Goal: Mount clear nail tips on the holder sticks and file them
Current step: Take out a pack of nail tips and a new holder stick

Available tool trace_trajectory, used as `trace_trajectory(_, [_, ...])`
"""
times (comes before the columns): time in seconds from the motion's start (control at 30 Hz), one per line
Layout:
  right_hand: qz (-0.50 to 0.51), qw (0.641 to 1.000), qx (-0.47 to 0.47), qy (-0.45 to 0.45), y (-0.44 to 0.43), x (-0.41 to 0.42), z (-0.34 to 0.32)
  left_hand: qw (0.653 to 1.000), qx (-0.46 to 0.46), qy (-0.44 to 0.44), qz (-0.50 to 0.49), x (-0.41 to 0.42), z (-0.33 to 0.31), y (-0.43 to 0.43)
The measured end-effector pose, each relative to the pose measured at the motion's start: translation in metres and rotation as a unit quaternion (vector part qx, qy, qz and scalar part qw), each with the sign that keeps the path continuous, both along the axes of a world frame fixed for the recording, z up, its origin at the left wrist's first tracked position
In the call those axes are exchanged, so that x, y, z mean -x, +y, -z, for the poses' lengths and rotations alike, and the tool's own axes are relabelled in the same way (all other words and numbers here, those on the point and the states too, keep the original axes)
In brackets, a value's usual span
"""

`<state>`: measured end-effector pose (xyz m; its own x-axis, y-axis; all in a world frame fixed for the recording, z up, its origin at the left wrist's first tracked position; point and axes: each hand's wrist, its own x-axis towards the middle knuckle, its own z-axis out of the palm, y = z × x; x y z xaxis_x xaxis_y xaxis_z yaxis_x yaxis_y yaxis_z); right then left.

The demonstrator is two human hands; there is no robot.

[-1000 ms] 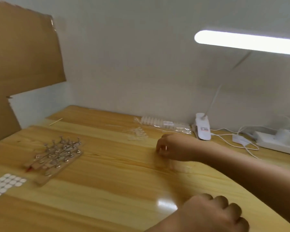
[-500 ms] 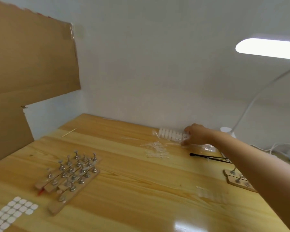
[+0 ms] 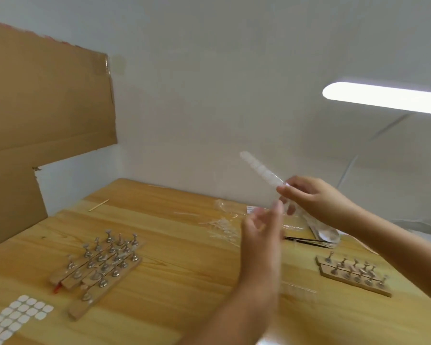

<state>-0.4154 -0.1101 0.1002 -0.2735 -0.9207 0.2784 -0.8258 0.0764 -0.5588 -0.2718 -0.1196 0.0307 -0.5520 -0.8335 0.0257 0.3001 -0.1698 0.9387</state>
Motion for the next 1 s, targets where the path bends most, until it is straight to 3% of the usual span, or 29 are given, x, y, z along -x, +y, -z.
trace_trajectory(0.07, [-0.02, 0.998, -0.057, 0.012, 0.032, -0.013, -0.003, 0.999, -0.021, 0.029, -0.027, -0.011, -0.016, -0.009])
trace_trajectory(0.17, [-0.026, 0.981, -0.117, 0.153, 0.078, -0.022, 0.001, 0.99, -0.096, 0.073, 0.066, -0.011, -0.016, -0.001])
trace_trajectory(0.23, [-0.023, 0.98, -0.108, 0.165, 0.113, -0.02, 0.003, 0.981, -0.129, 0.101, 0.101, -0.013, -0.017, 0.004])
trace_trajectory(0.3, [0.0, 0.998, -0.057, 0.028, 0.151, -0.016, 0.004, 0.973, -0.156, 0.128, 0.114, -0.011, -0.015, 0.012])
trace_trajectory(0.33, [0.008, 0.994, -0.026, -0.11, 0.169, -0.013, 0.007, 0.97, -0.158, 0.14, 0.118, -0.01, -0.014, 0.017])
trace_trajectory(0.37, [0.013, 0.96, 0.003, -0.279, 0.184, -0.01, 0.015, 0.968, -0.158, 0.149, 0.124, -0.009, -0.012, 0.023])
trace_trajectory(0.4, [0.021, 0.903, 0.001, -0.43, 0.195, -0.002, 0.03, 0.966, -0.16, 0.153, 0.134, -0.008, -0.01, 0.029])
trace_trajectory(0.43, [0.022, 0.848, -0.01, -0.53, 0.206, 0.004, 0.046, 0.962, -0.167, 0.153, 0.151, -0.006, -0.007, 0.035])
trace_trajectory(0.5, [0.058, 0.768, 0.028, -0.637, 0.22, 0.018, 0.071, 0.95, -0.192, 0.141, 0.2, -0.005, 0.001, 0.046])
trace_trajectory(0.63, [0.018, 0.707, 0.09, -0.702, 0.233, 0.051, 0.096, 0.929, -0.227, 0.095, 0.277, -0.009, 0.017, 0.056])
trace_trajectory(0.7, [-0.019, 0.712, 0.093, -0.695, 0.24, 0.048, 0.083, 0.923, -0.246, 0.09, 0.283, -0.01, 0.022, 0.055])
trace_trajectory(0.77, [-0.018, 0.779, 0.155, -0.607, 0.241, 0.062, 0.089, 0.922, -0.256, 0.097, 0.273, -0.01, 0.022, 0.056])
trace_trajectory(0.8, [-0.059, 0.779, 0.177, -0.598, 0.244, 0.064, 0.096, 0.926, -0.253, 0.1, 0.262, -0.01, 0.023, 0.056])
trace_trajectory(0.87, [-0.046, 0.773, 0.188, -0.605, 0.243, 0.042, 0.1, 0.937, -0.238, 0.108, 0.231, -0.007, 0.025, 0.058])
trace_trajectory(0.93, [-0.016, 0.703, 0.16, -0.693, 0.238, 0.041, 0.098, 0.946, -0.217, 0.109, 0.216, -0.005, 0.027, 0.057])
trace_trajectory(1.0, [0.094, 0.763, 0.193, -0.61, 0.24, 0.044, 0.102, 0.951, -0.193, 0.098, 0.221, -0.004, 0.027, 0.056])
